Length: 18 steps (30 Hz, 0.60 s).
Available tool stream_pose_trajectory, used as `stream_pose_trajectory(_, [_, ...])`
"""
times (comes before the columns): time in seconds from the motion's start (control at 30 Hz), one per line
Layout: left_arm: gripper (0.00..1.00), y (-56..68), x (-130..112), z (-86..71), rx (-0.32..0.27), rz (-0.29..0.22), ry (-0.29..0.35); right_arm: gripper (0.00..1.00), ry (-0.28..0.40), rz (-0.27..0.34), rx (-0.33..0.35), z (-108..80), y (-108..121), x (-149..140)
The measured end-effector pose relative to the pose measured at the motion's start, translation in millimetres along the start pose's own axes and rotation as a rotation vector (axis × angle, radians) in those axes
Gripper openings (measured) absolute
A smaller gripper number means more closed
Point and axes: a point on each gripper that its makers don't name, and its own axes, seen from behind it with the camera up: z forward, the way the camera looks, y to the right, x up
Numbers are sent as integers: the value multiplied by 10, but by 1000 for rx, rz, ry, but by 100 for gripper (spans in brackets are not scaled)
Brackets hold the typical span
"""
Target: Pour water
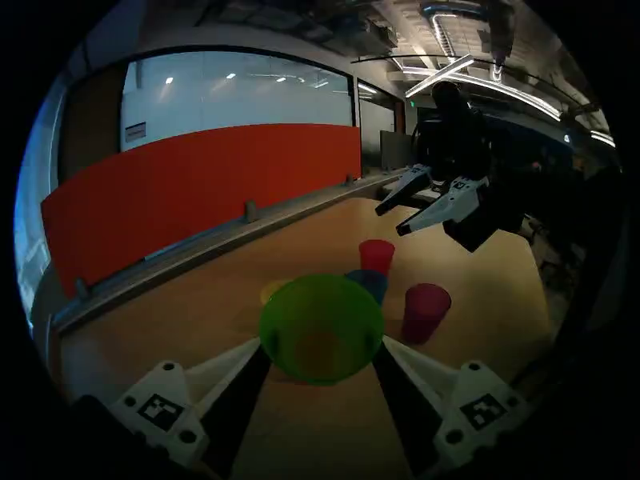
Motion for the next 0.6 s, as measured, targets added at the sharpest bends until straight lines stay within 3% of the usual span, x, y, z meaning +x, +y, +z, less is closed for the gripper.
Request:
stream_pose_trajectory(0.37, [83,-10,160,-25,12,0,58,100,3,3,2,4,-23,5])
stream_pose_trajectory(0.6, [83,-54,320,-81,29,-22,129,100,0,4,5,24,-32,-7])
